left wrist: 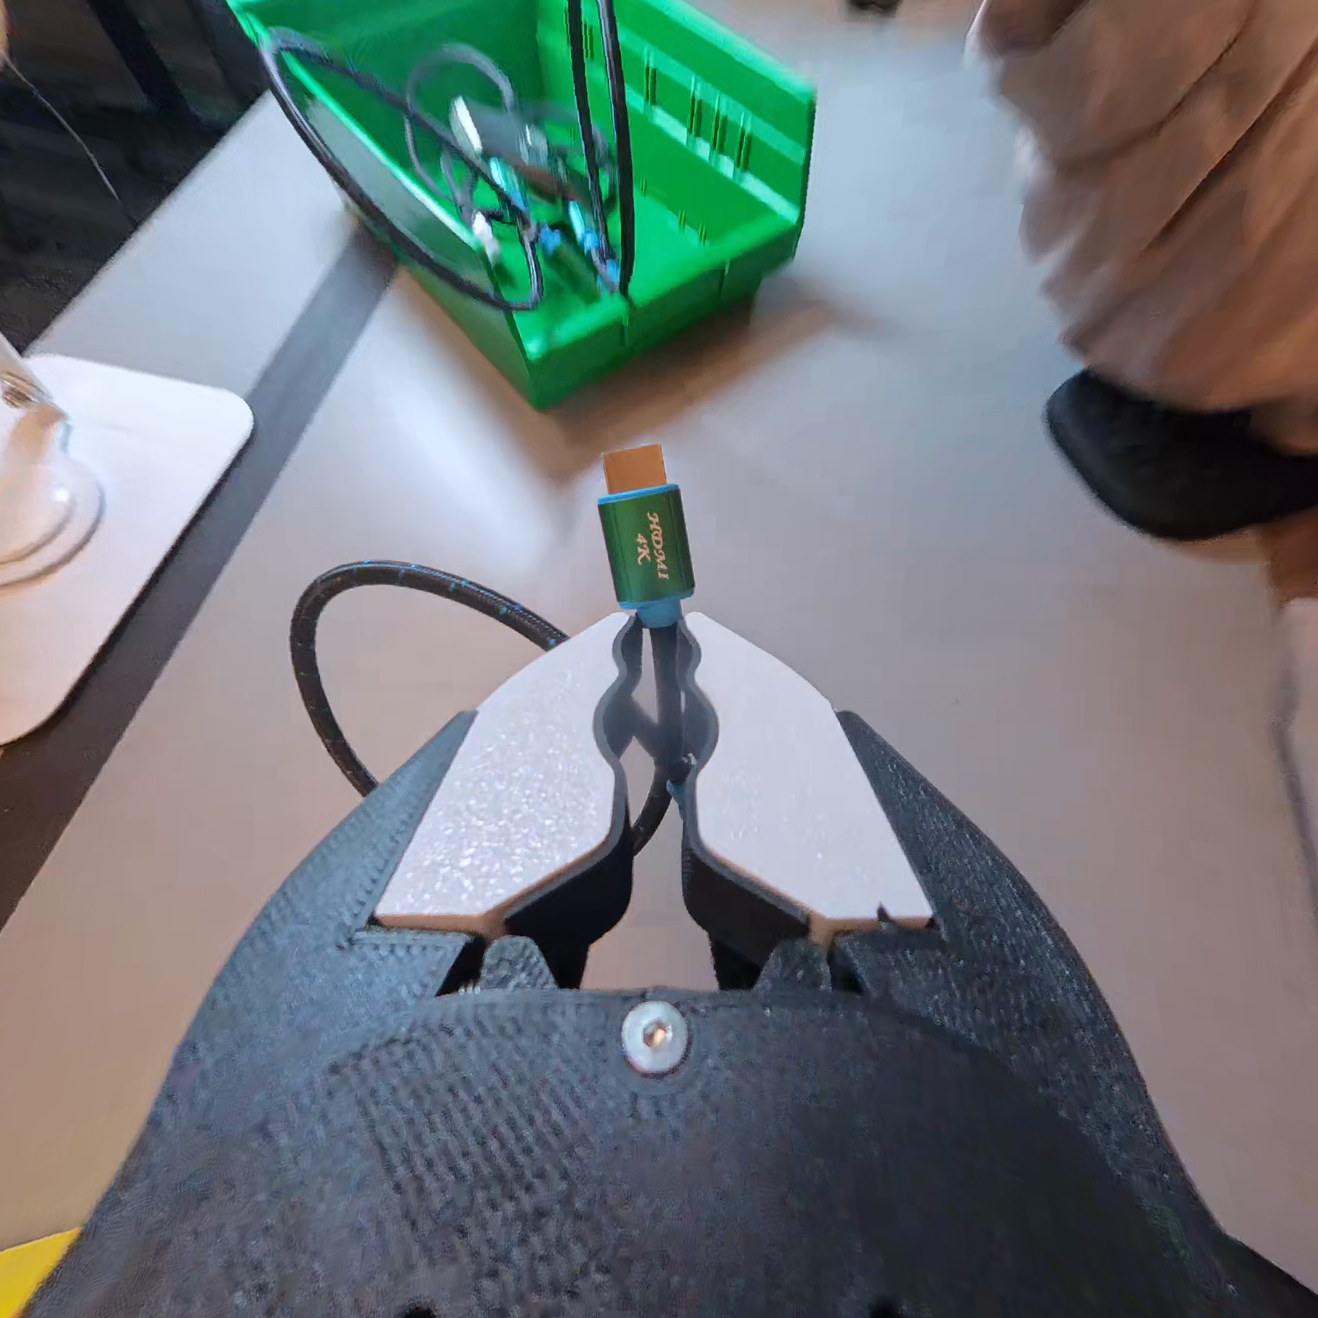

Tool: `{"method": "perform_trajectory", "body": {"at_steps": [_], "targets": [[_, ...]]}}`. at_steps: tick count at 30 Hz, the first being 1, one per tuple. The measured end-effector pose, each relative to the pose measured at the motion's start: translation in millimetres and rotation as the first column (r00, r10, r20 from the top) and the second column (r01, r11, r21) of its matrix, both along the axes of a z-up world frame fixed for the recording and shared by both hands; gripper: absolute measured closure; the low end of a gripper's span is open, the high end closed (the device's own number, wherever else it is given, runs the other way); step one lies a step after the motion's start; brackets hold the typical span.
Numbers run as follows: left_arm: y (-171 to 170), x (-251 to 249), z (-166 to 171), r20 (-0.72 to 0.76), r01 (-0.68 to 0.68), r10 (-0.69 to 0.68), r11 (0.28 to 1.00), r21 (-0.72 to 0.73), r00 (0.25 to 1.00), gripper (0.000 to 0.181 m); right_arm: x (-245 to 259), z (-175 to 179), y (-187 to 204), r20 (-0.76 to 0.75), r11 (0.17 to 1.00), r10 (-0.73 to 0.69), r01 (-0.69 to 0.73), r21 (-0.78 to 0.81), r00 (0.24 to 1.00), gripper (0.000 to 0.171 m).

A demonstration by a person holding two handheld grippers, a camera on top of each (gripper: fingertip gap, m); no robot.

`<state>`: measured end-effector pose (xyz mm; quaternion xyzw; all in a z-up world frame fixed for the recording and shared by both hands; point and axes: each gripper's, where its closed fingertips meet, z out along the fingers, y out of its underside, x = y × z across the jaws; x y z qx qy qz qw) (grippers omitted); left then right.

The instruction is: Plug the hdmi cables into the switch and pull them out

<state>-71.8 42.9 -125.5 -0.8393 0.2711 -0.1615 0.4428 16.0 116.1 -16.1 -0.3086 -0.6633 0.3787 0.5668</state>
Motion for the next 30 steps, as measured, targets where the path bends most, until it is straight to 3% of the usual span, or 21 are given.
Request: {"method": "perform_trajectory", "body": {"at_steps": [4,8,15,23,30], "targets": [[-21,-3,38,0.109,0.035,-0.041,0.998,0.061,0.993,0.172,-12,-18,-22,0.024,0.993,0.059,-0.061,0.098,0.998,0.156],[-37,17,43,0.141,0.147,-0.151,0.988,0.037,0.978,0.172,-24,-41,-49,0.080,0.953,0.091,-0.110,0.281,0.993,0.157],[-35,18,-4,0.123,0.181,-0.164,0.972,-0.147,0.979,0.172,-40,-95,-58,0.217,0.750,-0.044,-0.111,0.652,0.975,0.157],[-49,3,-67,-0.054,0.169,-0.205,0.906,-0.388,0.977,0.172,-61,-158,-79,0.238,0.607,-0.006,-0.185,0.772,0.971,0.157],[-76,6,-80,0.043,0.353,-0.371,0.835,-0.421,0.928,0.172,-55,-177,-106,0.141,0.540,0.090,-0.168,0.825,0.986,0.157]]}}
